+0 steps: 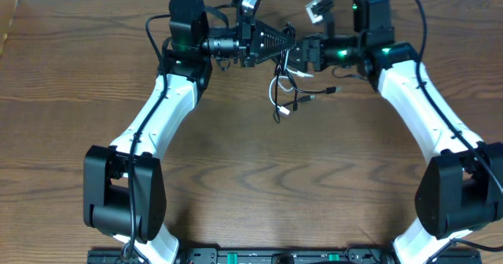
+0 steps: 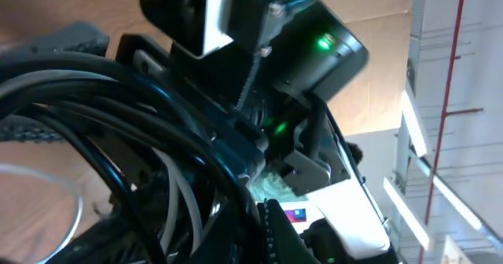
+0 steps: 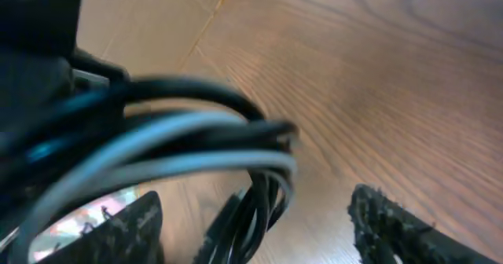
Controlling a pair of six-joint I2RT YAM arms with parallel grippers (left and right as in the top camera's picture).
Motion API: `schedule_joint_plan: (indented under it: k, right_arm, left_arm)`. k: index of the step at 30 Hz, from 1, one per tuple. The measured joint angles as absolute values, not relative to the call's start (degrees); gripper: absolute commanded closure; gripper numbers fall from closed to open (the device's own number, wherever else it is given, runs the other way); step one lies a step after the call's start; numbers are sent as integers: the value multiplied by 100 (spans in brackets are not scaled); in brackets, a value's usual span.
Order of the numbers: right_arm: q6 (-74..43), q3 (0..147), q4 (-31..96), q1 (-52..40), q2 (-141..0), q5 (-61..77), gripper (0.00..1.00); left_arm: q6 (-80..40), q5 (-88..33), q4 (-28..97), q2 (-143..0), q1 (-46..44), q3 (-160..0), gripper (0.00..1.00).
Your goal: Untangle cables
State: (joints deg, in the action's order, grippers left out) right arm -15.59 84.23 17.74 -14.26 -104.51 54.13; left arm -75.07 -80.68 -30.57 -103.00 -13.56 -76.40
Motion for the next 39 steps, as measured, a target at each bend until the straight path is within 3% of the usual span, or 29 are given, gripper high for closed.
schedule_joint_plan:
  k: [16, 24, 31, 39]
  right_arm:
    - [-3072, 8429, 1610, -1728, -10462, 2952, 47]
    - [-3391, 8626, 3028, -1704, -10455, 2185, 46]
    - [-3332, 8517, 4211, -1149, -10462, 1310, 41]
    - [-2963, 7653, 4547, -80, -10704, 746, 47]
  left_arm:
    - [-8169, -7874, -3548, -10302, -1457, -7638, 93]
    - [-8418, -7811, -3903, -10433, -1385, -7561, 92]
    - [-8447, -7970, -4016, -10499, -1109, -7450, 93]
    - [-8337, -8071, -4093, -10304, -499, -7566, 93]
